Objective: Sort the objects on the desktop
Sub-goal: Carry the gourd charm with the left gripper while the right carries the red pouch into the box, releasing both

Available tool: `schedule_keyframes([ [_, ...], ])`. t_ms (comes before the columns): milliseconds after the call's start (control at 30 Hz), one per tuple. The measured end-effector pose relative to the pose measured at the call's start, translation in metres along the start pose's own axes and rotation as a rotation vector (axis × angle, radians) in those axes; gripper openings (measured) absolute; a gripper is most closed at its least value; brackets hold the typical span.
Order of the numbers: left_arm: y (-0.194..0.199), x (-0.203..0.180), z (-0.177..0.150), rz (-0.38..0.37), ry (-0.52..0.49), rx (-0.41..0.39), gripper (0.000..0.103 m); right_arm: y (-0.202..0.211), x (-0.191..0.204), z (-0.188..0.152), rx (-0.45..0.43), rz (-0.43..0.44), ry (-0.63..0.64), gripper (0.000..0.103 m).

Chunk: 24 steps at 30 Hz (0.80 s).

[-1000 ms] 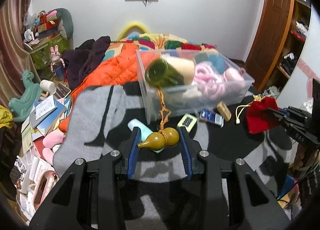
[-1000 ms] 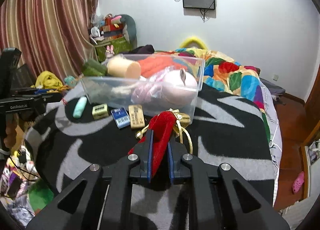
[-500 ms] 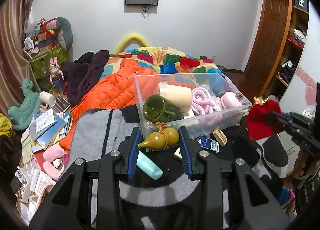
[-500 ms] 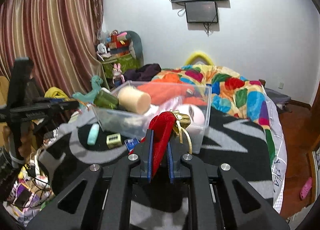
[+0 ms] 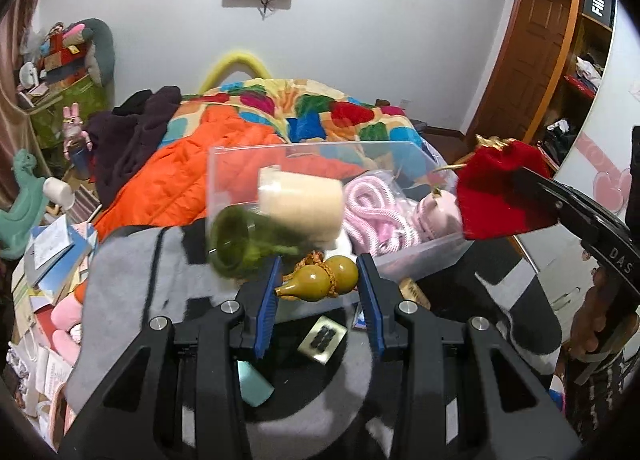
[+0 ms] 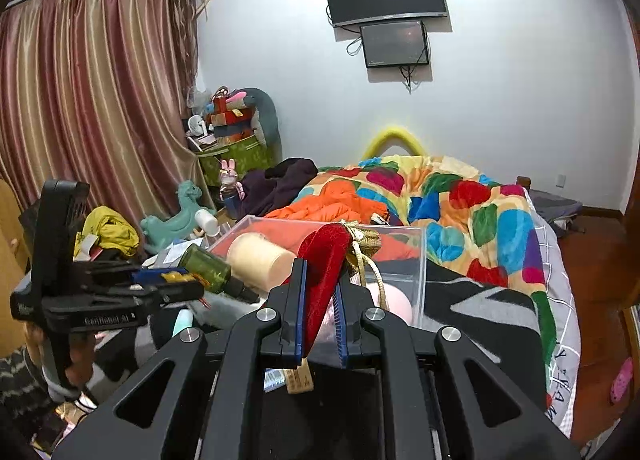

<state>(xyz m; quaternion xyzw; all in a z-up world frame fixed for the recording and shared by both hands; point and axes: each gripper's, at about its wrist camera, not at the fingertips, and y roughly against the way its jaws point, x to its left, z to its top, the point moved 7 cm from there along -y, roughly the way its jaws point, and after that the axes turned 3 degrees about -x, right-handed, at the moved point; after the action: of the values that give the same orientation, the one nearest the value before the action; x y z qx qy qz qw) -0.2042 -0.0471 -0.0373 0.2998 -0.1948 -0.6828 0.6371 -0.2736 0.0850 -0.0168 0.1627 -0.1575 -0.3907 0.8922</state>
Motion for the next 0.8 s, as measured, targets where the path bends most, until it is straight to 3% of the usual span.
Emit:
schedule_keyframes([
  [433, -0.044, -0.001, 0.003, 0.006, 0.009, 0.034, 0.038, -0.047, 0.001, -0.012, 0.073, -0.025, 0.020, 0.011],
  [800, -0.045, -0.002, 0.003, 0.021, -0.012, 0.036, 0.038, -0.066, 0.013, -0.033, 0.143, -0.034, 0.071, 0.011],
])
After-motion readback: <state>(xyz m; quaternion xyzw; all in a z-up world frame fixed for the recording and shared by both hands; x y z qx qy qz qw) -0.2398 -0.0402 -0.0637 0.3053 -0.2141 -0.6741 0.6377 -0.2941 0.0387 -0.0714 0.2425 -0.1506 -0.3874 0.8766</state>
